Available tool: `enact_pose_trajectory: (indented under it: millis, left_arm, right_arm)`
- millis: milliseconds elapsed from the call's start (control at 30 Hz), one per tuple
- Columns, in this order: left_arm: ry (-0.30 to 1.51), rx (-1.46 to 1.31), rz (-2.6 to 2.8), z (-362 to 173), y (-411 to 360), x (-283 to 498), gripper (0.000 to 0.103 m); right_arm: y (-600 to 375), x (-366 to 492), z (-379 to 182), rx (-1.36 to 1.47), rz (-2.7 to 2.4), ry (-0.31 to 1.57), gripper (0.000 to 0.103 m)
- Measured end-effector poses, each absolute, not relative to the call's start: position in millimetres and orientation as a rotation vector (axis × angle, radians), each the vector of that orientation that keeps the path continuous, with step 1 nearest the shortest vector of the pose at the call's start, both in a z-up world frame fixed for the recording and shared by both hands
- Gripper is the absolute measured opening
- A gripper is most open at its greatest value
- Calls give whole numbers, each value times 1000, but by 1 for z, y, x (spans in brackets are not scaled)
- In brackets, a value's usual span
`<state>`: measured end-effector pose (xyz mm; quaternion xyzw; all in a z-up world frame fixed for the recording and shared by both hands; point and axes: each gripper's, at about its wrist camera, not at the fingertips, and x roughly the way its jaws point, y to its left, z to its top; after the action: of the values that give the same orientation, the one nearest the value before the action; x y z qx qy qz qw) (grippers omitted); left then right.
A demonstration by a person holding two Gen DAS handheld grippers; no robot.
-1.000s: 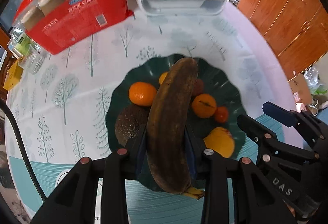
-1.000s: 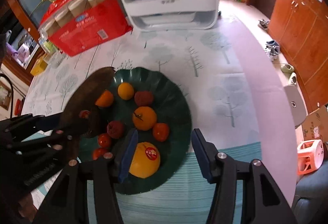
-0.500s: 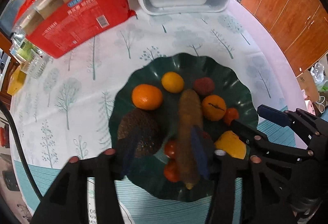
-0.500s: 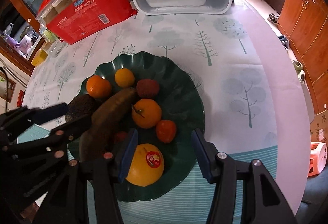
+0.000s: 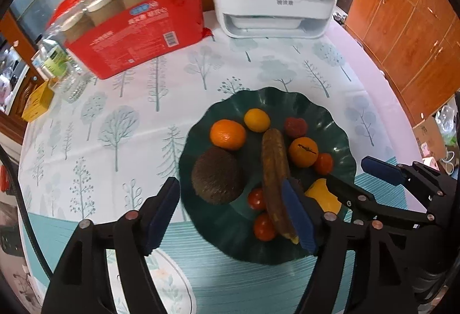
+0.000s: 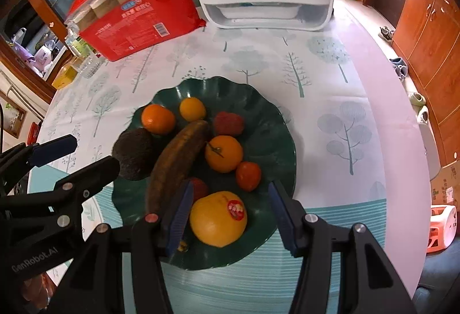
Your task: Organize fruits
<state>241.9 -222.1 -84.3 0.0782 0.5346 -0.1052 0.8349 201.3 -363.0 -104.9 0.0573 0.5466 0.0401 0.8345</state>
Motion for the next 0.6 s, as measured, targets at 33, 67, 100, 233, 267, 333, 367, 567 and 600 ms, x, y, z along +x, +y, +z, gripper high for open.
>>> enact_pose_trajectory:
  millis: [33,67,100,233,267,333,367,567,600]
  left_arm:
    - [1127,159,-218,-82,-219,240,76]
    - [1120,149,-211,-78,-215,236,77]
    - [1114,139,-202,-75,-211,232,79]
    - [1092,89,-169,-66,-188,213,83]
    - [1087,80,-162,-65,-183,209,84]
    - [1077,59,-142,-64,-172,198,86]
    - [1071,49,-126,-63,-164,190,88]
    - [1062,2,-77,-65,-128,156,89]
    - [1066,-10,-82,-65,-123,151,89]
  right_arm:
    - [-361,199,-101,118,87,1152,55]
    - [-360,197,-99,115,89,1148,55]
    - [-358,193,-95,110,92,1141,55]
    - [-350,180,-86,101,103,1124,55]
    - [-348,177,-85,100,106,1121,55]
    - [-343,169,-83,96,114,1117,55]
    - [-340,165,-82,97,120,1115,55]
    - [-320,139,-82,98,152,1109,55]
    - [-316,134,-82,103,160,1109,55]
